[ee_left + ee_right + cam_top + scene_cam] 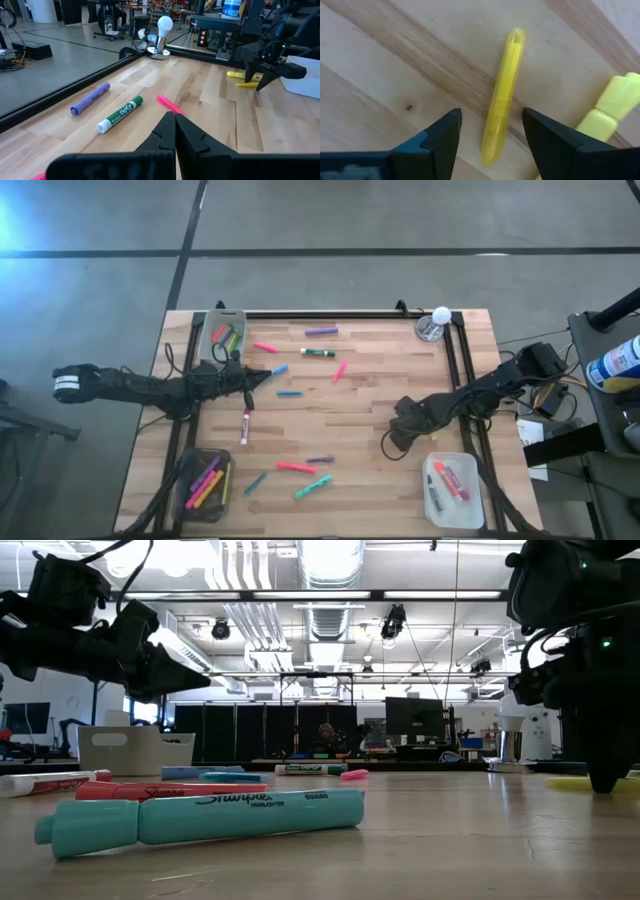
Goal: Pick & Place Markers
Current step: Put the yellow pen into the gray bin
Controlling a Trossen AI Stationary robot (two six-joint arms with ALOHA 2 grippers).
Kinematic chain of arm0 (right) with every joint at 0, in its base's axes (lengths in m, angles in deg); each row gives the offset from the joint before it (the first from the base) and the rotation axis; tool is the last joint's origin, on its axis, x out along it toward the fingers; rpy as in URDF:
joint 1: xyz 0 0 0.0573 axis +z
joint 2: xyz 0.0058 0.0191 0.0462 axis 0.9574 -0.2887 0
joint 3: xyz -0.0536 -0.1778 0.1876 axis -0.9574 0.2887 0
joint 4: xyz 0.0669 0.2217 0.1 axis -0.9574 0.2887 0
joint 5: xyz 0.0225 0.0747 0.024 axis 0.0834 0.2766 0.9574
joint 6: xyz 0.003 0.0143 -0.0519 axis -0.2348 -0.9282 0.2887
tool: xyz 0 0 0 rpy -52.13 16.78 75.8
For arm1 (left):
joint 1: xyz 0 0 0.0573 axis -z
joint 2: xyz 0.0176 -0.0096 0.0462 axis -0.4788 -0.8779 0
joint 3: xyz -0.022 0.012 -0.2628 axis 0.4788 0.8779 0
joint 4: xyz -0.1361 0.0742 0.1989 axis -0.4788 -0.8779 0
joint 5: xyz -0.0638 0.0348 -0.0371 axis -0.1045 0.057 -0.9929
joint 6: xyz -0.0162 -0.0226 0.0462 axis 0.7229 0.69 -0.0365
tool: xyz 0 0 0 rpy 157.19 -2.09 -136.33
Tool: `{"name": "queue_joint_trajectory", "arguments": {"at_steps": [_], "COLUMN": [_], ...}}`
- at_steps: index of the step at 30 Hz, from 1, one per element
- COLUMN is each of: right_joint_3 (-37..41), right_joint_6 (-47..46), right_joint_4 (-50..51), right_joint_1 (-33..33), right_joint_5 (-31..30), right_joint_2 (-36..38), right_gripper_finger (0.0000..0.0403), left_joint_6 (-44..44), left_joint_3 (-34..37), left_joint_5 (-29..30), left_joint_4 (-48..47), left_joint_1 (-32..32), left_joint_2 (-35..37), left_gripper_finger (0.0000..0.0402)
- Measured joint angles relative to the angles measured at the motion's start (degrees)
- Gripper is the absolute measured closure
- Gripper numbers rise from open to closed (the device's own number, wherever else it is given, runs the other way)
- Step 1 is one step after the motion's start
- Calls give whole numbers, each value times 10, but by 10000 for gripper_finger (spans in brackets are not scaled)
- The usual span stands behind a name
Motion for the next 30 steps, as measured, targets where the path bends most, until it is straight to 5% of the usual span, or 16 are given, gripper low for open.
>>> {"name": "queue_joint_trajectory", "arguments": {"at_steps": [16, 30], "right_joint_3": [-4, -84], "right_joint_6": [20, 136], "right_joint_4": [-25, -76], "right_joint_1": [0, 0], "right_joint_5": [0, -80], "right_joint_2": [14, 20], "right_gripper_finger": [356, 348], "left_joint_6": [4, 0], "left_joint_3": [0, 0], "left_joint_5": [0, 7], "left_joint_4": [-11, -10], "left_joint_1": [0, 0], "left_joint_2": [0, 0], "left_gripper_finger": [402, 397]}}
